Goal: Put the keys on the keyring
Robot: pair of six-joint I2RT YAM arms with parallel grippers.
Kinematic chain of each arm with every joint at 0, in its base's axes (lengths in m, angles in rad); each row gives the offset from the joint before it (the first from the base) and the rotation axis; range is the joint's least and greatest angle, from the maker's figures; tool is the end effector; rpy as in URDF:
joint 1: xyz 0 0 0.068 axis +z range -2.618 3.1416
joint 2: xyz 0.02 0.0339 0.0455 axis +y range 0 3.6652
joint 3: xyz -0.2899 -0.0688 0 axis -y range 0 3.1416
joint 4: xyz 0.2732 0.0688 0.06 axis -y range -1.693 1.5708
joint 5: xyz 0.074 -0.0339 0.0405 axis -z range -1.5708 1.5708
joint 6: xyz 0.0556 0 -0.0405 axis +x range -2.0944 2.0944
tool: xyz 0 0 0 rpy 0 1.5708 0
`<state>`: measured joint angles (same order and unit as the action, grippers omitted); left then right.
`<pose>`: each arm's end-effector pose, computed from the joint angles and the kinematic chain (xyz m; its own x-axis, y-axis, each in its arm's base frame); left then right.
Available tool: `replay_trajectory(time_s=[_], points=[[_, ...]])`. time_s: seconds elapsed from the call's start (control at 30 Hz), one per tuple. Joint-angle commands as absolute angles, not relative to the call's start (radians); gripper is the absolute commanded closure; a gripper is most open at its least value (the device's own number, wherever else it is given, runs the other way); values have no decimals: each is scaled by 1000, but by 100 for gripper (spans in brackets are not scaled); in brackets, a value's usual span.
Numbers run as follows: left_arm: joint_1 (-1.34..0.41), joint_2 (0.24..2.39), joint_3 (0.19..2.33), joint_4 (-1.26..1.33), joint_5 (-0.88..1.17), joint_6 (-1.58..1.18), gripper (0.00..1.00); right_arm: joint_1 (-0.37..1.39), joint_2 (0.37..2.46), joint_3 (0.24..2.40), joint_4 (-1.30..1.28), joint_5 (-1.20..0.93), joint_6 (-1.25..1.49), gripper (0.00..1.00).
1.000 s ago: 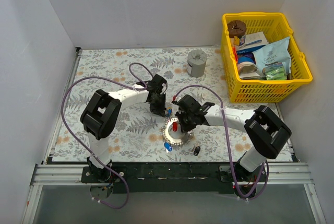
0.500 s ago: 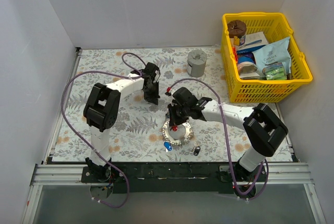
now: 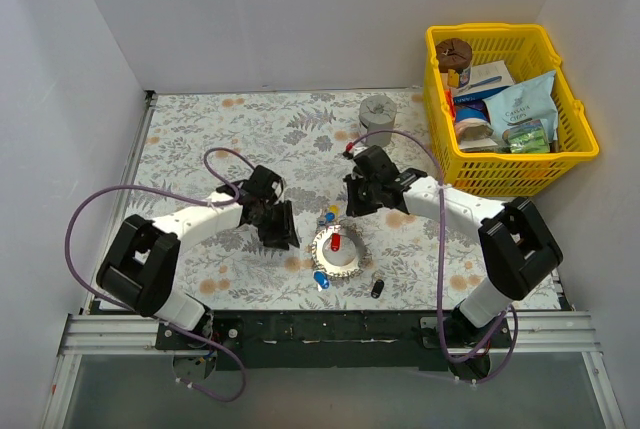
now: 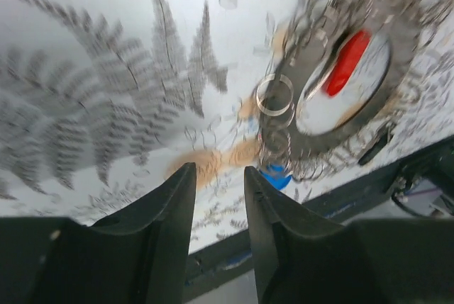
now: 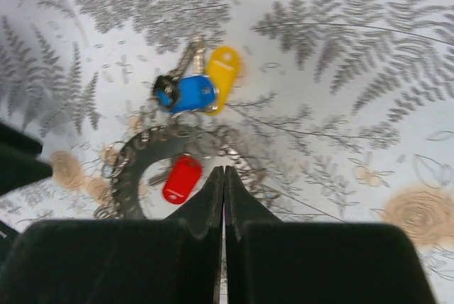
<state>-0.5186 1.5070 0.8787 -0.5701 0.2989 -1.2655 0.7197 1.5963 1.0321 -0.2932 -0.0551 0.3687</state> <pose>0.2560 -0.1649 0.1724 -0.7837 -0.6022 0.1522 -0.6012 0.6739 -0.4295 0.2801 0.2495 0.2100 -0.7774 -0.2029 -0.5954 -0.4343 0.8579 0.2747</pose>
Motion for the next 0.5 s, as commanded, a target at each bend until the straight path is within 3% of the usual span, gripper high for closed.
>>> replay_trajectory(time_s=[0.0, 0.47], points=[[-615, 1440, 772, -511, 377, -1403, 66, 647, 1598, 1000, -348, -6, 339, 99], [-683, 1529, 727, -439, 419, -1505, 61, 632, 1572, 816, -356, -35, 342, 99]])
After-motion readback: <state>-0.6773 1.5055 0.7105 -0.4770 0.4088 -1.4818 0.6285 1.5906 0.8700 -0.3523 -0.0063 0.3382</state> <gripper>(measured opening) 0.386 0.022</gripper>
